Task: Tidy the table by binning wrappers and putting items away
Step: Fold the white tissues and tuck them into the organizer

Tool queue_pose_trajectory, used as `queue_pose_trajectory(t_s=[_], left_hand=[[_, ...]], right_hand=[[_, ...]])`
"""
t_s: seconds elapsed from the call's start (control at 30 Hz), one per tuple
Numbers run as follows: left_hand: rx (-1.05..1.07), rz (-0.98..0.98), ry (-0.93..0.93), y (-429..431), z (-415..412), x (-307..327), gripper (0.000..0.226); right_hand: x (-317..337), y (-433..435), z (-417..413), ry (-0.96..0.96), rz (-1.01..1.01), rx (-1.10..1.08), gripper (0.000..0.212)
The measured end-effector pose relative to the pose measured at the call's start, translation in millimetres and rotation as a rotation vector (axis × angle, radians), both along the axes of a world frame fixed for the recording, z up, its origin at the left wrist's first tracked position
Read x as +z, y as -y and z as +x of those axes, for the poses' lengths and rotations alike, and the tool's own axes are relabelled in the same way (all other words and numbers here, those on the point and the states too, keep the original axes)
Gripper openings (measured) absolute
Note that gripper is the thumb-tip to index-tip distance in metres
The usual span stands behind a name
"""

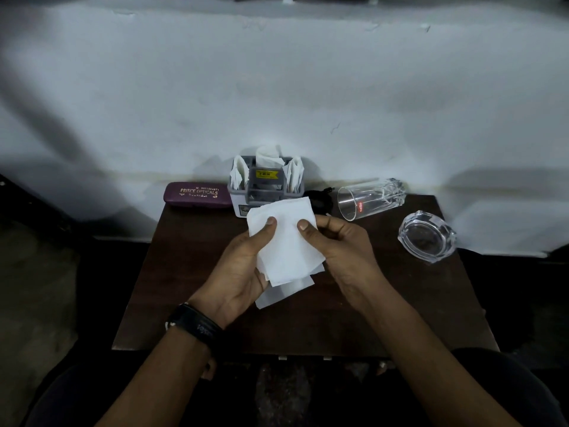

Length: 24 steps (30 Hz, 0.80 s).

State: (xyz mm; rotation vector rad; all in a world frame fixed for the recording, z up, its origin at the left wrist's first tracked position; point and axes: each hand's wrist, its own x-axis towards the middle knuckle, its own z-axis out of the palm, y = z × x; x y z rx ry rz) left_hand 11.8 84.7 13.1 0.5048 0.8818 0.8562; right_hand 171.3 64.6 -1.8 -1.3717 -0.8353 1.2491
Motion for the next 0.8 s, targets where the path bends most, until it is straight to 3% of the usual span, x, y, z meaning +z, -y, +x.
queue_pose_trajectory(t_s=[0.3,0.5,0.63,0.8], left_hand=[[-0.034,0.127,-0.114,2.9,6.4,-13.9,0.029],[0.047,0.403,-0.574,3.1,5.5,-25.8,0.021],[0.105,0.407,-0.625,2.2,3.8,-28.2,0.016],[0.130,0.347,-0.527,2.1,3.2,-23.8,0.015]], right_hand=[[-10.1,1.4,-14.8,-0.141,-0.054,-0.211,0.019],[-13.3,-0.6,-15.2,-0.096,-0.056,-0.250,0.014],[-12.9,0.0,-16.1,-0.063,-0.031,-0.218,0.014],[-12.4,1.0,-11.9,-0.015,0.004,-0.116,0.019]])
